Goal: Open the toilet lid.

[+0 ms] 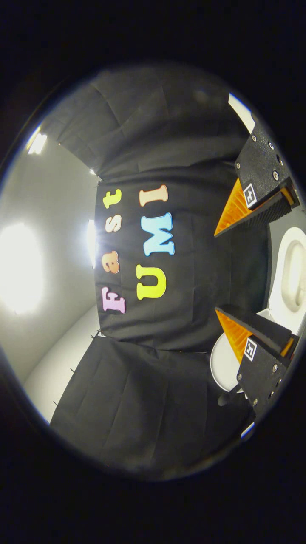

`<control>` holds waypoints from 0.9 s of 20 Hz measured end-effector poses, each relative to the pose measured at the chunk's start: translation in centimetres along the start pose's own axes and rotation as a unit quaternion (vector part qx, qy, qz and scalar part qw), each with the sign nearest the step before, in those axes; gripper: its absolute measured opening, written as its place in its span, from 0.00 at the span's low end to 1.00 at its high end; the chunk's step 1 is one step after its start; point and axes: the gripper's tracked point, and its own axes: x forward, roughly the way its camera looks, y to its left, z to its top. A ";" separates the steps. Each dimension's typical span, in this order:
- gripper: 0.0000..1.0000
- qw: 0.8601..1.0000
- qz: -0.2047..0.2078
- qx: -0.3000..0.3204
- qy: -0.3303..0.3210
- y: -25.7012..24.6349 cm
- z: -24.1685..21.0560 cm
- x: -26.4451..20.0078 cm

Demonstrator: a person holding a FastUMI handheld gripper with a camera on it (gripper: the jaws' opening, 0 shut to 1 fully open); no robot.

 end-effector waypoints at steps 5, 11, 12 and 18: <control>0.95 1.000 -0.015 0.015 0.012 -5.2 -1.7 -1.7; 0.94 0.998 -0.016 0.052 0.027 -7.7 -5.0 -3.2; 0.94 0.998 -0.015 0.052 0.030 -7.8 -5.1 -3.3; 0.94 0.998 -0.019 0.056 0.031 -8.7 -5.3 -3.6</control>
